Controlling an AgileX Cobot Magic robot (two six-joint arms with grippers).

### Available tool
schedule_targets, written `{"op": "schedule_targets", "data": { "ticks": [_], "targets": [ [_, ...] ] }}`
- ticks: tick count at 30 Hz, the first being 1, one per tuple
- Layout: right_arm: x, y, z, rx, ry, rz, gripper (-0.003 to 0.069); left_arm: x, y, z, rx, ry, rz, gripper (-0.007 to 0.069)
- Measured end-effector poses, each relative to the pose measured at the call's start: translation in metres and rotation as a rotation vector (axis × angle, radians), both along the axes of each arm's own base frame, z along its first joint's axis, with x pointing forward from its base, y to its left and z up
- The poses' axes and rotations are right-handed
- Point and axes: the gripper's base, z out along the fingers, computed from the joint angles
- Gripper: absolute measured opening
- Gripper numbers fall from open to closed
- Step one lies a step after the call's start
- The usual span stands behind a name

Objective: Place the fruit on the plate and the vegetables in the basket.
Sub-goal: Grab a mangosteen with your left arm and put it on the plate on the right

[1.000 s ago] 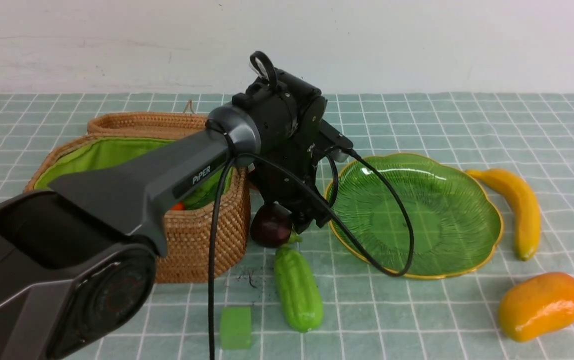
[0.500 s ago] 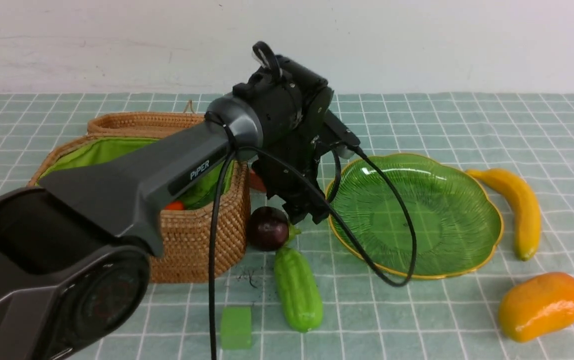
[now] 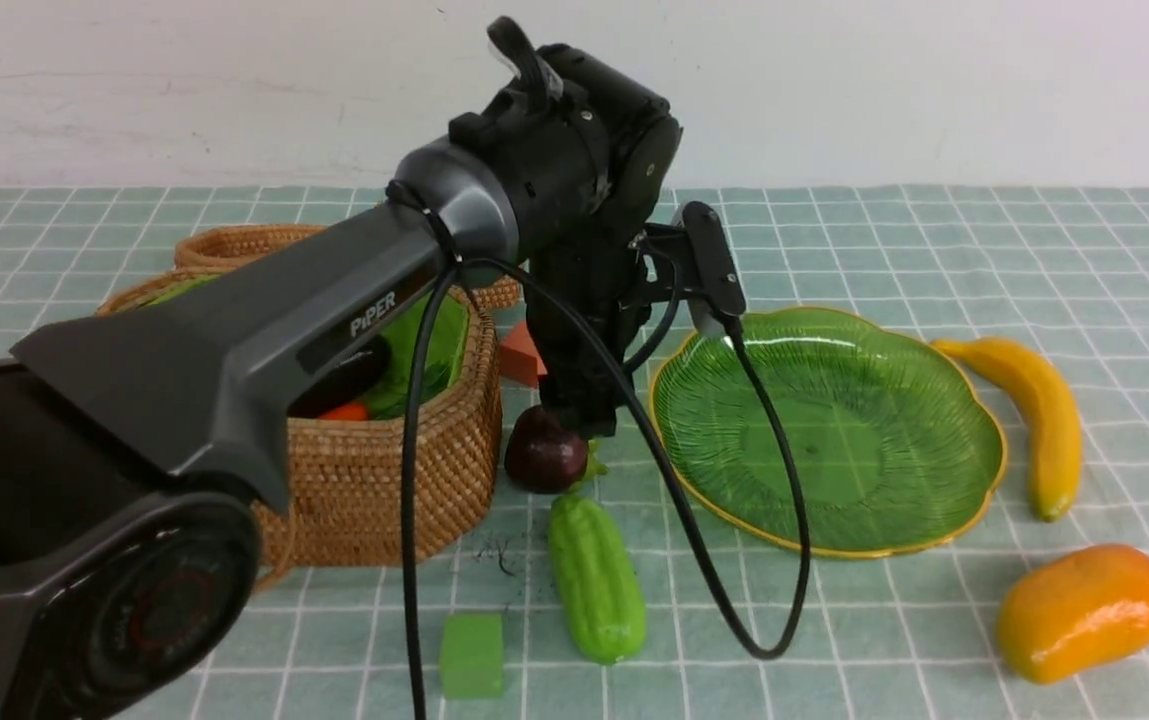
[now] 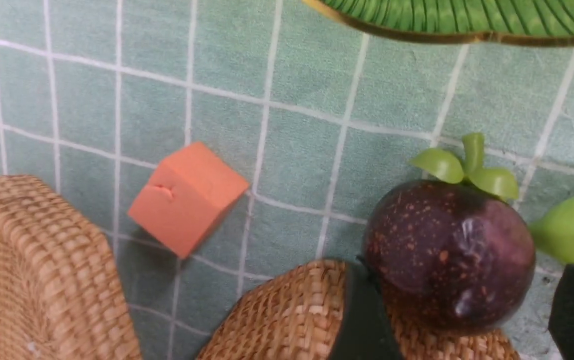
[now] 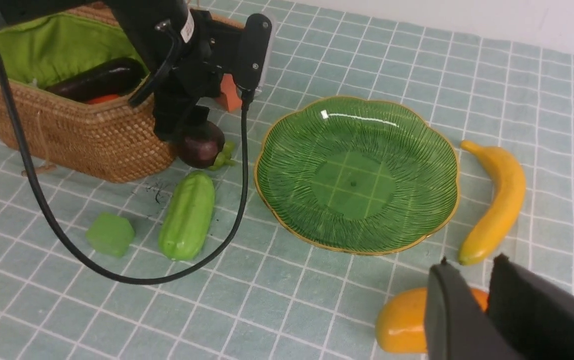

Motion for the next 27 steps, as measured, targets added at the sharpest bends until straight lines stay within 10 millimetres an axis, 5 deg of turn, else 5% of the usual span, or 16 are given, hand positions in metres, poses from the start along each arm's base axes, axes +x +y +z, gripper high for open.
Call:
{"op": "schedule_targets", "data": {
  "ticks": [6, 11, 27],
  "targets": [
    [0.000, 0.000, -0.001, -0.007, 0.004, 0.006, 0.0132, -0.019, 0.013, 0.003, 0.004, 0.044, 0.077, 0.0469],
    [-0.001, 0.000, -0.001, -0.010, 0.008, 0.007, 0.0136, -0.033, 0.031, 0.011, 0.075, 0.057, -0.029, 0.0472],
    [-0.001, 0.001, -0.001, -0.017, 0.009, 0.021, 0.0144, -0.005, 0.011, -0.043, 0.052, -0.051, -0.296, 0.0559]
  ]
}}
